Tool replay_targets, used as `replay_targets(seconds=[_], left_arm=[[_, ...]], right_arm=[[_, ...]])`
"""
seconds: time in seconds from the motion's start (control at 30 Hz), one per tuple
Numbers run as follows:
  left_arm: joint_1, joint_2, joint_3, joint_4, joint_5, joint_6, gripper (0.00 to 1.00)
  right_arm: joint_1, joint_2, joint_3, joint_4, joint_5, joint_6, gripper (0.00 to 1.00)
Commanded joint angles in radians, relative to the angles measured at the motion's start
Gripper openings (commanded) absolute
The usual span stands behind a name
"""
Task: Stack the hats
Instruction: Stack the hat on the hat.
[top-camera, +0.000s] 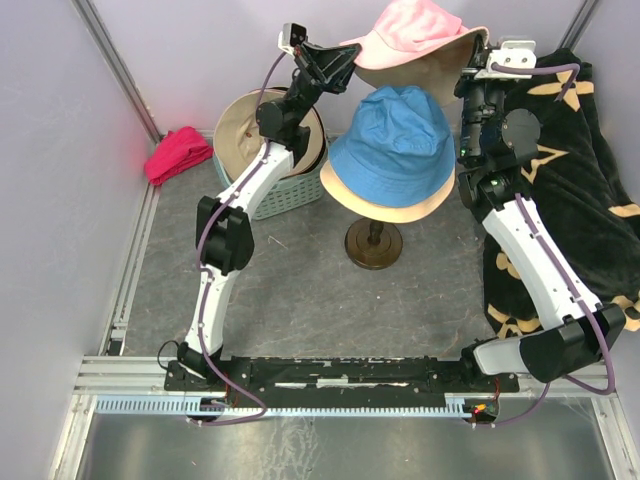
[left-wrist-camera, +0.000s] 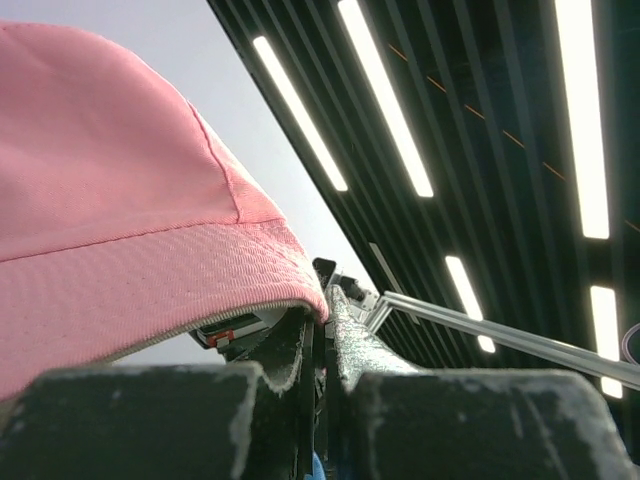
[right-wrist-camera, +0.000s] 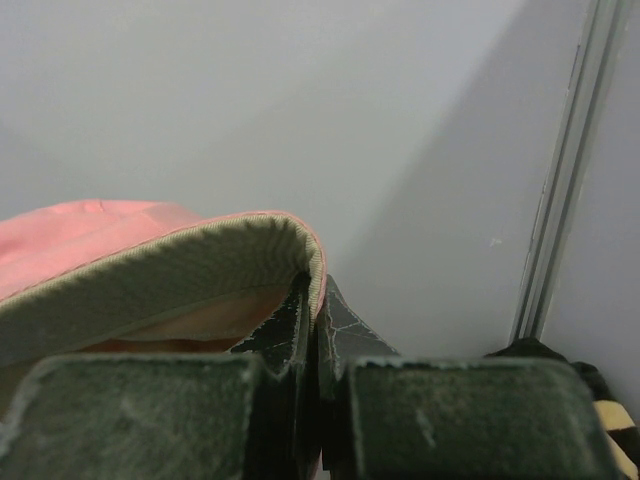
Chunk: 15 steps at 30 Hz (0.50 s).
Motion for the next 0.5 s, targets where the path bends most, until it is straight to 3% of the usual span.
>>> replay_targets(seconds=[0.0, 0.47], left_arm=[[-0.001, -0.059, 0.058, 0.083, 0.025, 0.007, 0.03], [-0.01, -0.177, -0.113, 0.186, 0.111, 0.025, 0.03]], right_arm=[[-0.025, -0.034, -0.01, 0.064, 0.077, -0.014, 0.04], [-0.025, -0.116, -0.131, 0.093, 0.085, 0.035, 0.04]])
